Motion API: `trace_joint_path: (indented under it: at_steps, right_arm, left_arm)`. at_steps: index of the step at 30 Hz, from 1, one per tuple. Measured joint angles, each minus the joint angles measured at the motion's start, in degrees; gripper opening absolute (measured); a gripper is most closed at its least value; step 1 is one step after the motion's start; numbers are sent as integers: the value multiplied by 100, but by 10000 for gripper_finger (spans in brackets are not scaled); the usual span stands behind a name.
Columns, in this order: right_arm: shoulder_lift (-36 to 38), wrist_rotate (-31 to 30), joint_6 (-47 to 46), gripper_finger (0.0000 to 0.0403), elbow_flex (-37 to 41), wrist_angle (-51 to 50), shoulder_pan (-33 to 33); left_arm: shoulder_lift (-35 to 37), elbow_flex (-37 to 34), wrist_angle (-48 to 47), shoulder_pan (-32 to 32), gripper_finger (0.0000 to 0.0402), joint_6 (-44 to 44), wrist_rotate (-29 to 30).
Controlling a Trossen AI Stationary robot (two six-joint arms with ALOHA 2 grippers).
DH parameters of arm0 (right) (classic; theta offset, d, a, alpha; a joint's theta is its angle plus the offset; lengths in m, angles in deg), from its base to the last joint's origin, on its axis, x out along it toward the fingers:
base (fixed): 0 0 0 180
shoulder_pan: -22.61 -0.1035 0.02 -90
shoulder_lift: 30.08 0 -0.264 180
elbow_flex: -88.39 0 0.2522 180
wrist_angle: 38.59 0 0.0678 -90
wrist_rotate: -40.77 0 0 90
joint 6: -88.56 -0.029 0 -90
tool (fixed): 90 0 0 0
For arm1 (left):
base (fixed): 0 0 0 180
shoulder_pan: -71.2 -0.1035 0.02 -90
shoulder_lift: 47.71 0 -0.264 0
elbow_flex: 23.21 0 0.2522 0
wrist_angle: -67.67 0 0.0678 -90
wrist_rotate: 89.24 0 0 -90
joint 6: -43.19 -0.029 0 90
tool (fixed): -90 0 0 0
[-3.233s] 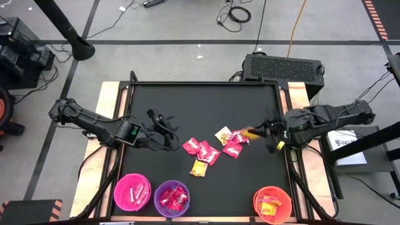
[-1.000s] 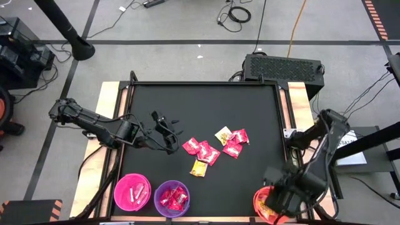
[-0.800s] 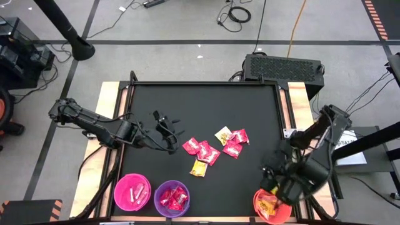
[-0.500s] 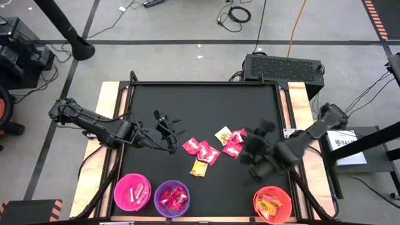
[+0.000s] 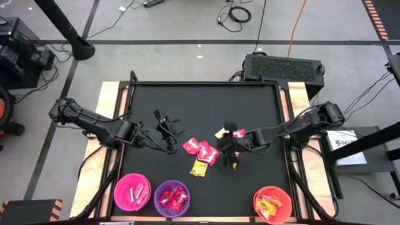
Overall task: Sort candy by brand, put in halloween buckets
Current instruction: Put the red candy into the violet bucket
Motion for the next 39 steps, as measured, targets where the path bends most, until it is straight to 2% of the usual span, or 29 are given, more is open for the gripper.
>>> trace_joint_path:
  at_steps: [3, 6, 11, 15, 19, 24, 31, 39]
  right_arm:
    - [-30, 404, 84, 121, 0, 63, 235]
    - [-191, 529, 223, 121, -10, 210, 347]
    - [-676, 972, 545, 125, -7, 732, 469]
    - [-899, 1077, 546, 145, -7, 949, 679]
    - [-1014, 1108, 561, 171, -18, 1720, 897]
    - [-1350, 1571, 799, 195, -16, 2141, 932]
    - [-1949, 1621, 1012, 198, -350, 2512, 888]
    - [-2344, 1721, 1364, 198, -778, 2422, 741]
  left_arm:
    - [0, 1, 1, -77, 219, -26, -13]
    - [0, 0, 2, -206, 219, -31, -17]
    - [0, 0, -24, -443, 219, -31, -184]
    - [0, 1, -106, -595, 219, -31, -314]
    - [0, 1, -131, -685, 219, -20, -445]
    - [-1, 2, -180, -694, 219, -19, -483]
    - [-2, 0, -276, -694, 219, -20, -485]
    - [-2, 1, -420, -694, 219, -22, -485]
